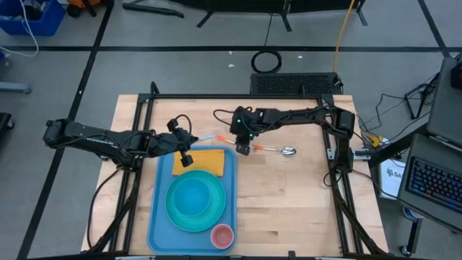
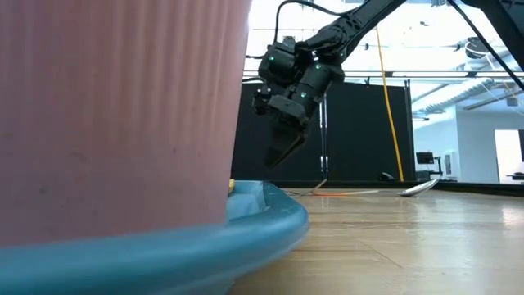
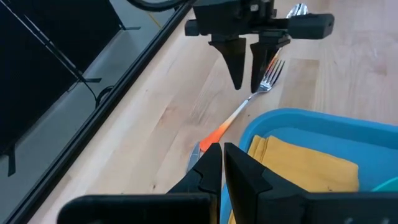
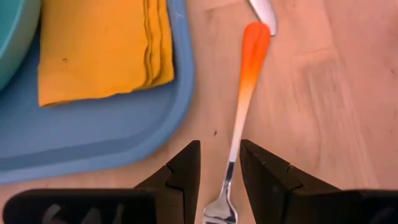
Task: Set up tray
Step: Put the orange fork on the yellow napkin on the blue serving tray
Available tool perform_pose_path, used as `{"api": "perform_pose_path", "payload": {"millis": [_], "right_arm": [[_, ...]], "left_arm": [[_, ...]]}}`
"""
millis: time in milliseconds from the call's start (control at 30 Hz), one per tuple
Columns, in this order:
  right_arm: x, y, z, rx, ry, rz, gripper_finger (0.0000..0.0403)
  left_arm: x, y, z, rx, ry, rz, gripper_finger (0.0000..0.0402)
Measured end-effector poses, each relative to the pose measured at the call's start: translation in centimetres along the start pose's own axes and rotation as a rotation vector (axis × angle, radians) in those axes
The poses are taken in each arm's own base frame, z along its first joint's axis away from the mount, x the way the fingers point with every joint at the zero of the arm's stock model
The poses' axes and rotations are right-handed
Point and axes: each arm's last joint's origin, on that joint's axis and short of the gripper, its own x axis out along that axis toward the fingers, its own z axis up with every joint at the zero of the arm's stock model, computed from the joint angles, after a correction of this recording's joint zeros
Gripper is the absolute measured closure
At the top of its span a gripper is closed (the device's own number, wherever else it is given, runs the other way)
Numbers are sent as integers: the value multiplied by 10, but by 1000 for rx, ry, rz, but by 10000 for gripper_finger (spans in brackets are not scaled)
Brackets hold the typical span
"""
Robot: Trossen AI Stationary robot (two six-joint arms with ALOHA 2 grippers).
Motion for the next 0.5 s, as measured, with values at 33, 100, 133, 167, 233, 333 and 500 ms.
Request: {"api": "perform_pose_path", "payload": {"millis": [33, 100, 133, 167, 233, 333, 500], "right_arm": [[0, 0, 0, 0, 4, 1, 301], [1, 0, -2, 4, 21, 3, 300], [3, 0, -3, 6, 30, 5, 300], [5, -1, -4, 8, 38, 4, 300], [7, -1, -7, 14, 63, 4, 301], [6, 0, -5, 8, 43, 5, 302], [7, 1, -7, 10, 57, 8, 302]], "left_arm": [[0, 0, 0, 0, 0, 0, 380], [0, 0, 0, 0, 0, 0, 380], [0, 0, 0, 0, 0, 0, 380], [0, 0, 0, 0, -1, 0, 380], [0, 0, 0, -1, -1, 0, 380], [0, 0, 0, -1, -2, 0, 380], [0, 0, 0, -2, -2, 0, 380]]}}
